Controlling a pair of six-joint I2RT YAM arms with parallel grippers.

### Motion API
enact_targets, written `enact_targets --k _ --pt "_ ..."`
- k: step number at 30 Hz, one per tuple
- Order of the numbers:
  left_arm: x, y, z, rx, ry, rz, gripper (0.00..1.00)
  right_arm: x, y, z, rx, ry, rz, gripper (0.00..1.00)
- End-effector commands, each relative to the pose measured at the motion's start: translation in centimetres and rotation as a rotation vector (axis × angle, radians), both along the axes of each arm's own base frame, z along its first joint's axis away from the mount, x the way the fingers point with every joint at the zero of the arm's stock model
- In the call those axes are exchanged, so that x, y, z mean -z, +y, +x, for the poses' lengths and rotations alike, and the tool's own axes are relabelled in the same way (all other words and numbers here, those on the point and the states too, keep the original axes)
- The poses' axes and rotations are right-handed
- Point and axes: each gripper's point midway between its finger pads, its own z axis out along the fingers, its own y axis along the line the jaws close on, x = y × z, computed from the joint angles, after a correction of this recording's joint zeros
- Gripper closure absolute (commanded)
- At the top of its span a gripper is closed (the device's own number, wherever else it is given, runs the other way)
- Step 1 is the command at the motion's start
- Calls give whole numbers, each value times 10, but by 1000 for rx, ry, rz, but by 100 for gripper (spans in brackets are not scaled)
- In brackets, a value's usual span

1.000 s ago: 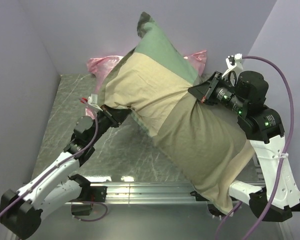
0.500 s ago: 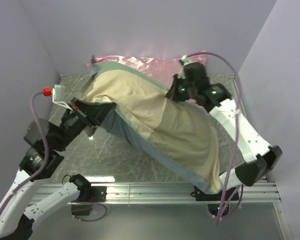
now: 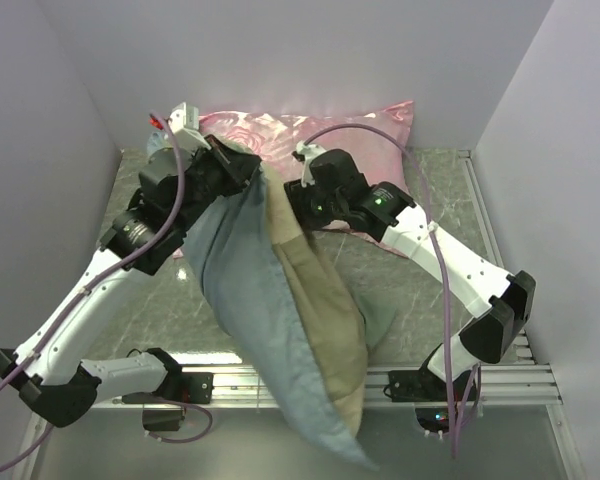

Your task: Remove the pillowcase from the pillow

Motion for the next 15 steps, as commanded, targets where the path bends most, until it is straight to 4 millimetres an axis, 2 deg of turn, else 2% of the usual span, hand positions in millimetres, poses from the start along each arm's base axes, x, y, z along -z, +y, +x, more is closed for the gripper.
enact_targets --k 1,3,4,6,7,9,10,13,14,15 --pt "-9 21 1 -107 -15 -46 99 -71 -10 9 112 -186 123 38" --pt "-2 26 0 -132 -4 -38 99 -85 -22 14 188 -229 144 29" --pt "-2 28 -1 -140 -3 -41 99 -97 -33 15 242 -256 164 27" --pt "-2 31 -6 -148 -7 -44 99 -114 -41 15 291 -284 204 25" --pt "-1 32 -7 -152 -5 -42 99 -131 -47 8 309 -304 256 24" --pt "2 34 -7 -160 -2 -36 99 -137 -53 1 328 -321 283 23" --pt "4 34 -8 -160 3 -32 99 -150 -53 -12 287 -346 325 23" --pt "12 32 -6 -156 17 -21 99 -138 -33 -40 164 -325 304 22" --pt "14 30 -5 -154 21 -19 100 -127 -13 -64 88 -311 282 22" --pt "14 29 -5 -150 23 -18 99 -119 -11 -67 110 -323 242 22"
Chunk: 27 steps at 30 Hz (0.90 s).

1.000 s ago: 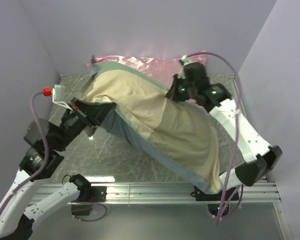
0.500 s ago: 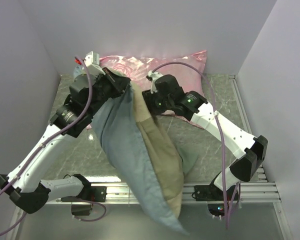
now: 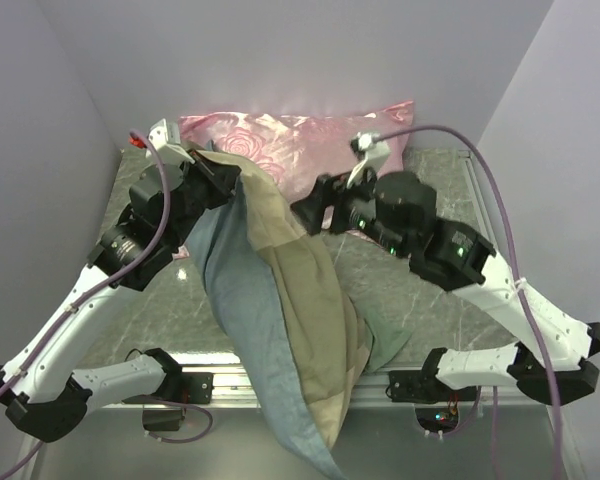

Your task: Remove the pillowcase from the pillow

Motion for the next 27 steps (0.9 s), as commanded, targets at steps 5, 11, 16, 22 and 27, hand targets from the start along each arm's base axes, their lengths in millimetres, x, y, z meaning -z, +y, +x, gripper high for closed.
enact_targets --k 5,11,16,22,27 --pt "-10 -14 2 27 -30 -33 99 103 59 -70 -88 60 -252 19" --pt "-7 -17 3 37 -28 -17 99 162 76 -105 -83 126 -367 15" --pt "-4 -18 -1 48 -28 -6 100 187 91 -136 -95 162 -444 29" --pt "-5 -3 -16 42 -35 24 99 132 72 -135 5 128 -390 97" --pt "-2 13 -42 69 -22 67 99 62 48 -131 -24 74 -227 100"
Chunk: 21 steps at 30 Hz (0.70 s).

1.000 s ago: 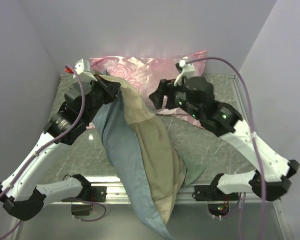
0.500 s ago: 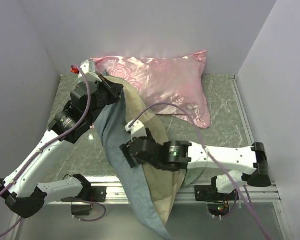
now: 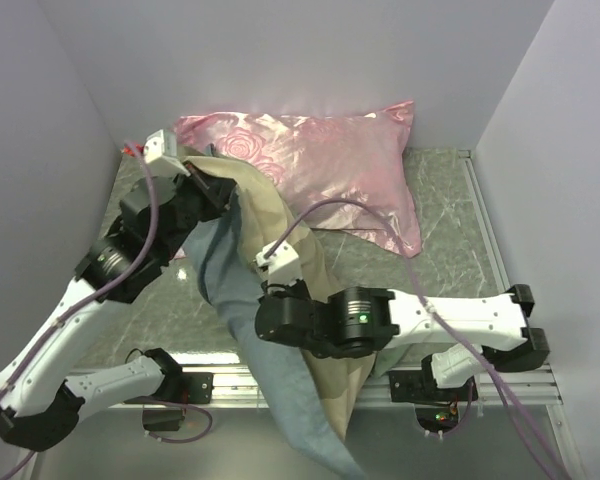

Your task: Remove the pillowcase from the pillow

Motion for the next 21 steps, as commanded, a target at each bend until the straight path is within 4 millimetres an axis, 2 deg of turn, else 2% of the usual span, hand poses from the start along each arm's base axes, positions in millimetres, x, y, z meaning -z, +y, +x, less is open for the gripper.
enact_targets --k 1,3,5,8,9,11,12,13,15,16,17,19,20,21 --pt "-12 12 -30 54 -42 -1 99 -88 -24 3 7 -48 244 100" --pt "-4 12 -45 96 -15 -4 99 -110 -32 1 -34 -57 309 98" --pt "2 18 -61 124 -1 -22 99 -121 -40 2 -36 -78 329 96" --pt "5 23 -76 151 14 -46 99 -135 -65 26 50 -115 345 96" --pt "4 24 -81 166 17 -54 99 -141 -79 42 73 -117 372 98" --pt "2 24 -83 170 13 -60 99 -149 -92 60 79 -121 427 98" --pt "1 24 -83 172 12 -58 100 -164 -108 70 100 -146 488 98" --pt "-1 23 -82 172 11 -58 99 -163 -130 98 196 -166 492 97" --pt "-3 19 -79 182 5 -60 99 -163 -139 115 211 -157 497 95" --pt "-1 14 -76 186 12 -56 100 -167 -158 137 292 -174 496 95" --pt "2 11 -73 189 17 -52 99 -159 -147 145 258 -134 482 95" --pt "11 5 -63 178 32 -36 98 -147 -148 170 295 -114 466 95" --pt "16 4 -58 165 42 -25 96 -127 -152 194 345 -78 433 95" --pt "28 3 -50 138 65 -6 94 -112 -145 204 335 -39 429 95"
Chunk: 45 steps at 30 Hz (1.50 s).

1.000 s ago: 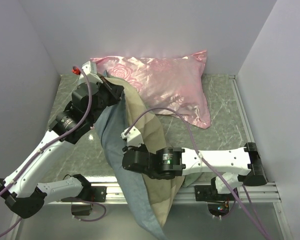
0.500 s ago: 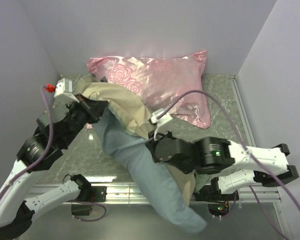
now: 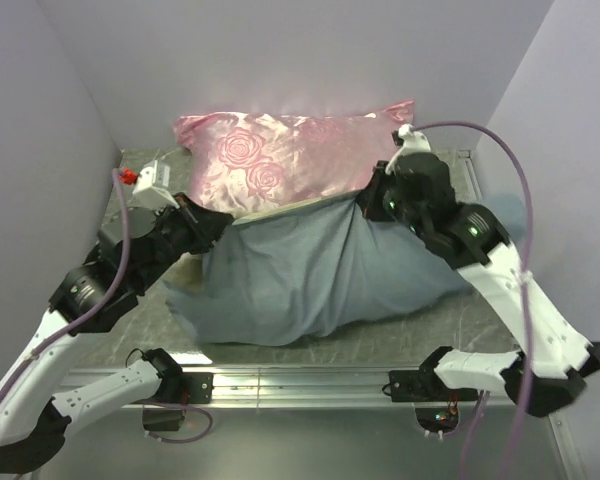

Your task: Remove the pillowcase from the pillow

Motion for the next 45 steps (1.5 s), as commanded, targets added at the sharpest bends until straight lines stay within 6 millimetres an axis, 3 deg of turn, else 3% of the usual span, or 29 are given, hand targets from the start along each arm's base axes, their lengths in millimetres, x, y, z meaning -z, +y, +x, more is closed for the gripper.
enact_targets --k 1,2,3,5,7,8,10,11,13,14,15,17,19,21,22,24,27,29,32,33,35,36,38,39,45 --pt "12 -8 19 -31 1 17 93 -3 21 54 -17 -32 87 95" --pt "16 -10 22 -35 6 26 91 21 22 73 11 18 57 95" --pt "28 -14 28 -43 28 46 89 33 24 81 26 43 46 96" --pt "33 -16 36 -57 28 61 85 61 27 102 48 94 11 97" --pt "40 -15 48 -97 34 99 82 69 28 118 80 100 3 97" --pt "40 -12 54 -117 35 108 80 82 29 129 95 120 -19 97" --pt "40 -16 68 -104 46 125 80 80 27 146 120 121 -10 98" --pt "41 -3 82 -141 60 127 83 90 29 155 127 140 -17 98" --pt "44 -4 101 -112 81 119 82 80 28 166 145 124 -7 94" --pt "46 11 114 -154 92 118 80 88 30 172 147 144 -20 91" --pt "49 13 126 -163 104 127 76 78 34 177 144 125 -8 88" --pt "54 24 142 -178 118 128 66 77 41 184 124 120 3 75" --pt "67 28 161 -183 156 129 64 65 45 187 115 92 31 59" --pt "79 35 179 -189 192 126 61 42 52 187 79 38 82 48" --pt "78 36 184 -194 183 125 59 31 57 184 59 19 103 39" --pt "81 40 194 -207 180 139 50 -4 63 174 16 -50 151 31" --pt "85 43 208 -180 190 135 41 -40 76 152 -36 -124 145 26" --pt "85 47 216 -180 198 130 36 -52 90 133 -84 -133 141 25" --pt "85 50 223 -184 190 139 29 -54 102 106 -89 -161 94 24" --pt "82 50 224 -183 179 145 27 -40 118 89 -126 -138 66 23" --pt "80 55 227 -193 173 146 23 -27 124 73 -98 -125 18 23" --pt "74 56 228 -192 161 142 22 -9 143 52 -142 -106 -15 23" --pt "68 60 231 -193 143 135 19 -1 150 40 -114 -121 -24 23" --pt "61 62 232 -200 129 136 19 18 166 22 -157 -99 -52 22" --pt "12 79 232 -260 31 170 13 99 197 2 -155 1 -164 23"
